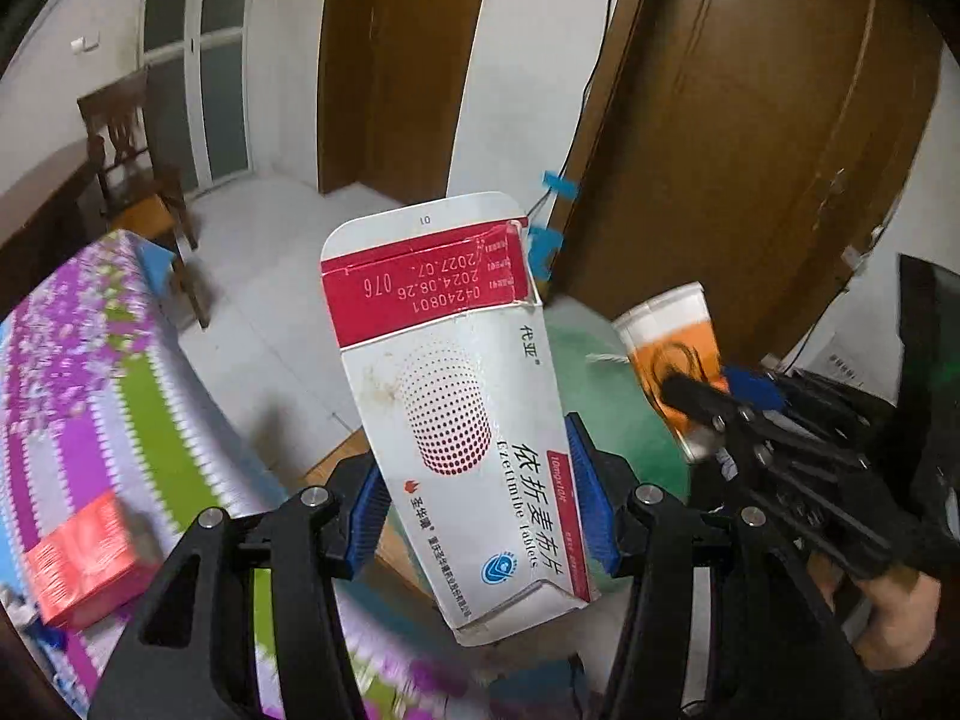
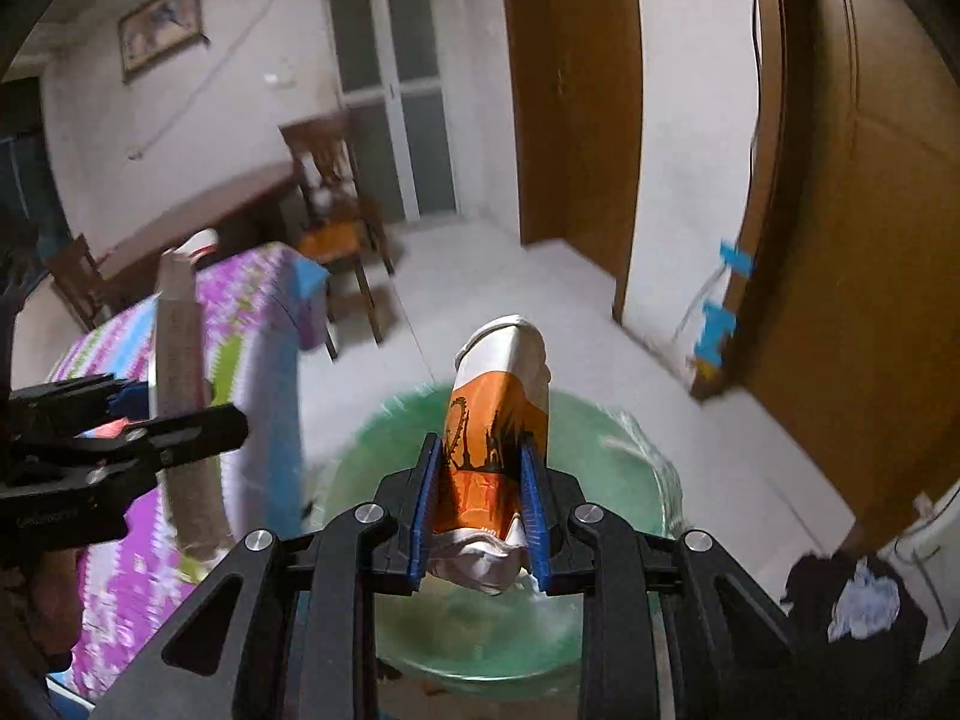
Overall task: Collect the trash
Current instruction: 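Carry box and cup over the green bin and open both tools, then move both tools back toward the table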
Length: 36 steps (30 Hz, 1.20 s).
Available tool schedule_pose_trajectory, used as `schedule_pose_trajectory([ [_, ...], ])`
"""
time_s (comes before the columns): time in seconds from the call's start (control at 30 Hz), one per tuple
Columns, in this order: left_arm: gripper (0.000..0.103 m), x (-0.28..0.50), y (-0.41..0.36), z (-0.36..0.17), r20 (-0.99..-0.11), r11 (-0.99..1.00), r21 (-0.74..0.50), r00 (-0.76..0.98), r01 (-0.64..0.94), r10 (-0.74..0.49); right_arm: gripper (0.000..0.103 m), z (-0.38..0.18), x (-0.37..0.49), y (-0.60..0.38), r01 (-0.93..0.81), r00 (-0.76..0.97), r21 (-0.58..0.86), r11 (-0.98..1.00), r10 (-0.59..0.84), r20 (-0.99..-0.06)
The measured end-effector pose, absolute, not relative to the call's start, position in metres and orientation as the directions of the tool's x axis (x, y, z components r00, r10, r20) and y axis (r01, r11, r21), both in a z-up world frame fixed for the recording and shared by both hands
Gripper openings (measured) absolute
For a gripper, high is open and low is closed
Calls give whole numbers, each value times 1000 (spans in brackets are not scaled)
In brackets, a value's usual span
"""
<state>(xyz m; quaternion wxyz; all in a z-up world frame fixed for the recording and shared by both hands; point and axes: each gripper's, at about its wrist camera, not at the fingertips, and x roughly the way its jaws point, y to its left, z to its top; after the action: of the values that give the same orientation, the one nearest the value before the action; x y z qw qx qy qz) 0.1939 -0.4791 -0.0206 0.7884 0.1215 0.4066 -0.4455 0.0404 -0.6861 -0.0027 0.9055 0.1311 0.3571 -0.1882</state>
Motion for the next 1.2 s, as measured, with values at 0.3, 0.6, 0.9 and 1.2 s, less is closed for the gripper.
schedule_pose_trajectory([
  [0.3,51,213,-532,-72,-806,570,-210,190,795,-561,27,-53,49,-729,451,637,143,881,-205,-743],
  [0.6,63,221,-532,-77,-822,584,-204,186,786,-538,35,-71,58,-742,457,636,144,878,-209,-742],
  [0.9,78,218,-530,-74,-816,602,-210,202,770,-542,43,-71,42,-749,475,651,156,866,-227,-724],
  [1.2,78,201,-506,-61,-806,595,-194,219,780,-549,52,-42,14,-710,452,702,125,883,-265,-661],
])
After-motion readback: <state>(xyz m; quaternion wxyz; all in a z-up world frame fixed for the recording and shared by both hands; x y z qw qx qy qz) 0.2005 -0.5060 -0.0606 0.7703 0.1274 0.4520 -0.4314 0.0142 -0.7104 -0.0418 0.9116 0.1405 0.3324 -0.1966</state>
